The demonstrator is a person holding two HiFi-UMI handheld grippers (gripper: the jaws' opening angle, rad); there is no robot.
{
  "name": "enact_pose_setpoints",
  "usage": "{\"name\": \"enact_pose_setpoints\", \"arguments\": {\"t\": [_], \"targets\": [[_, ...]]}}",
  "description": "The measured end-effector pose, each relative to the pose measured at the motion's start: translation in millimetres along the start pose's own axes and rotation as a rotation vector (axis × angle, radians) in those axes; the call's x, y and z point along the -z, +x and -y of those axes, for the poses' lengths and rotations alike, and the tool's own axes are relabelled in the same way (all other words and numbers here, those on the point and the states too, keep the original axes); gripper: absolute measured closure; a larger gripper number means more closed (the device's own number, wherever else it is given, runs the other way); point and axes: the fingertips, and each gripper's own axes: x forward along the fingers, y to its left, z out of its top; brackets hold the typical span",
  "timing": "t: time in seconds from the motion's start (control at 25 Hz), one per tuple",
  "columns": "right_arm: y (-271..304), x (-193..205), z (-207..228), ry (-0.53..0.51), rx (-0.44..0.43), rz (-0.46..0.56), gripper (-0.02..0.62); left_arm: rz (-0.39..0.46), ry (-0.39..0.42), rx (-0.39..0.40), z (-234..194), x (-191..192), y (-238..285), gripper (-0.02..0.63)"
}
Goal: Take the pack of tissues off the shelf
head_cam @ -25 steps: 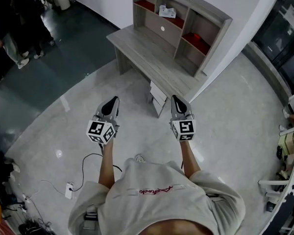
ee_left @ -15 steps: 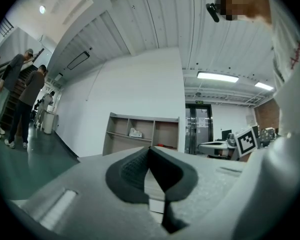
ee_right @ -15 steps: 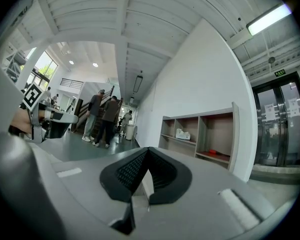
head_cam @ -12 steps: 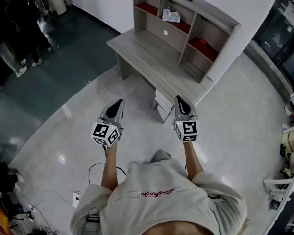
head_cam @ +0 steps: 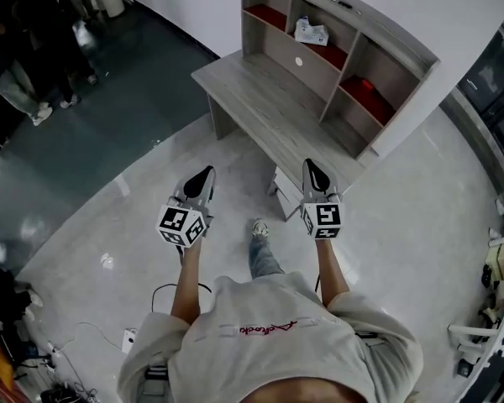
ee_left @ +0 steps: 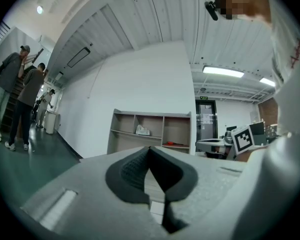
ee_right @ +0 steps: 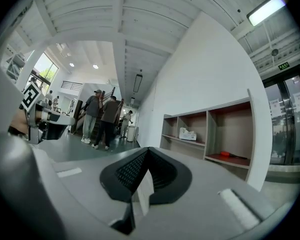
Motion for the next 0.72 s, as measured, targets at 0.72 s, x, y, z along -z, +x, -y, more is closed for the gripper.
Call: {"name": "enact_pose_setpoints", "arguments": {"t": [0.72], "targets": [[212, -28, 117, 0.009, -0.015, 0.065, 0.592, 0.016, 0.040, 0.035, -94, -48, 232, 0.607]]}}
